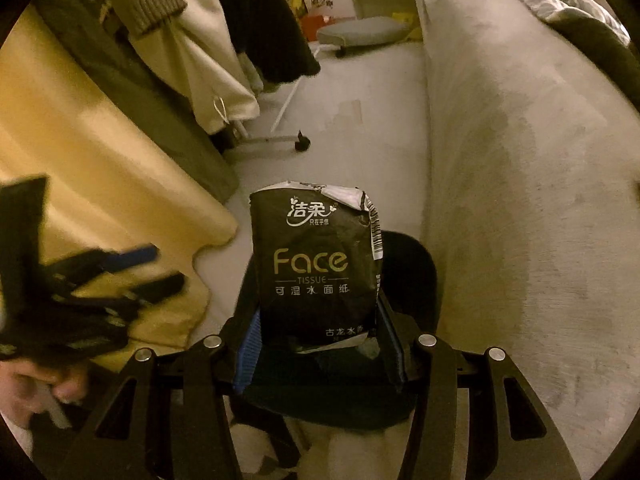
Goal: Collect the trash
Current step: 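Open the left tool over the bin while the right tool drops the Face pack in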
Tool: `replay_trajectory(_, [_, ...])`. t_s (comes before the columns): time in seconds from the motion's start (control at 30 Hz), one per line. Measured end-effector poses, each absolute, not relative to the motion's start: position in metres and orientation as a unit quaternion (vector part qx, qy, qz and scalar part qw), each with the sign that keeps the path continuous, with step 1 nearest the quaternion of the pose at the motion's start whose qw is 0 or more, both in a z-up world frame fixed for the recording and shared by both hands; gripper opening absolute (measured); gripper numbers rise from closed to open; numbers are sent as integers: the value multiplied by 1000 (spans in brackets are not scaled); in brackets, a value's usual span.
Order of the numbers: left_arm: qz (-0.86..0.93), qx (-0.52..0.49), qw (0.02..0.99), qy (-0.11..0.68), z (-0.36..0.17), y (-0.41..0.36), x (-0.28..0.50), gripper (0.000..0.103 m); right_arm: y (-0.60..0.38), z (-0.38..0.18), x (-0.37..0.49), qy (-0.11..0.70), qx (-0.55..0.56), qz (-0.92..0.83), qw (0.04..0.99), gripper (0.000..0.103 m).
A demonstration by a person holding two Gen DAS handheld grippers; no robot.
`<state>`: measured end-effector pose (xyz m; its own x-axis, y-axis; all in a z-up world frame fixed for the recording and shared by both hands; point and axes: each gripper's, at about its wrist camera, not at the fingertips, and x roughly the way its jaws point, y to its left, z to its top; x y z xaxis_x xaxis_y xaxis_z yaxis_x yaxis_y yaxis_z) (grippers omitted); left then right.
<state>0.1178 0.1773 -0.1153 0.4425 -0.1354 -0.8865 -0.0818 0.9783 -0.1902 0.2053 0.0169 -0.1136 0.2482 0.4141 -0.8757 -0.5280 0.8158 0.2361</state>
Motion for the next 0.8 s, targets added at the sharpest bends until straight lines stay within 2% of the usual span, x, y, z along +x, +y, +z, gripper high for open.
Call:
replay_trajectory(0.4, [-9, -101, 878, 468, -73, 196, 97, 55, 58, -163, 199, 572, -119, 300, 754, 52])
replay_trajectory(0.8, [-16, -116, 902, 415, -41, 204, 91, 52, 59, -220, 192, 616, -157, 273, 722, 53])
